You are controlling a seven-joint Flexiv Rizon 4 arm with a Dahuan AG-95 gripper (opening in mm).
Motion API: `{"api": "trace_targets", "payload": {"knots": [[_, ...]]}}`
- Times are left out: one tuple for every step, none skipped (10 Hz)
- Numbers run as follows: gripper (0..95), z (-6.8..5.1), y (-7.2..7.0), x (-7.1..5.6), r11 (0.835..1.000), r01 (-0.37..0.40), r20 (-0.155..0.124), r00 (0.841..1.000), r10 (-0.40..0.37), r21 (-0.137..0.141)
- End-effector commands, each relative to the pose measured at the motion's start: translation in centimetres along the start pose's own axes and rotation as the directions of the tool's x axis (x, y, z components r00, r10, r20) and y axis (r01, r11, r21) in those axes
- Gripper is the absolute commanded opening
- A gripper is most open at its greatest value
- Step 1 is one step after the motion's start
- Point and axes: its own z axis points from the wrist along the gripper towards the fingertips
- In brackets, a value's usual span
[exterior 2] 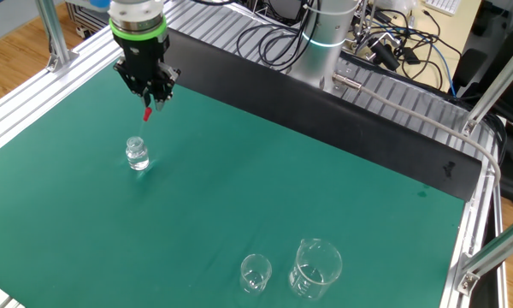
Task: Transfer liquid using a dropper
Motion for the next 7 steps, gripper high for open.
{"api": "trace_targets", "payload": {"knots": [[19.0, -0.03, 0.05, 0.11, 1.0, 0.0, -0.026, 1.0, 0.0, 0.006], [19.0, -0.03, 0.05, 0.11, 1.0, 0.009, -0.07, 0.998, -0.009, -0.004], [19.0, -0.03, 0.05, 0.11, 1.0, 0.015, -0.077, 0.997, -0.015, -0.006], [19.0, -0.03, 0.05, 0.11, 1.0, 0.018, -0.093, 0.996, -0.019, -0.011], [19.0, -0.03, 0.05, 0.11, 1.0, 0.018, -0.099, 0.995, -0.02, -0.013], [19.0, -0.03, 0.05, 0.11, 1.0, 0.017, -0.104, 0.994, -0.018, -0.004], [19.0, -0.03, 0.05, 0.11, 1.0, 0.018, -0.104, 0.994, -0.018, 0.001]]}}
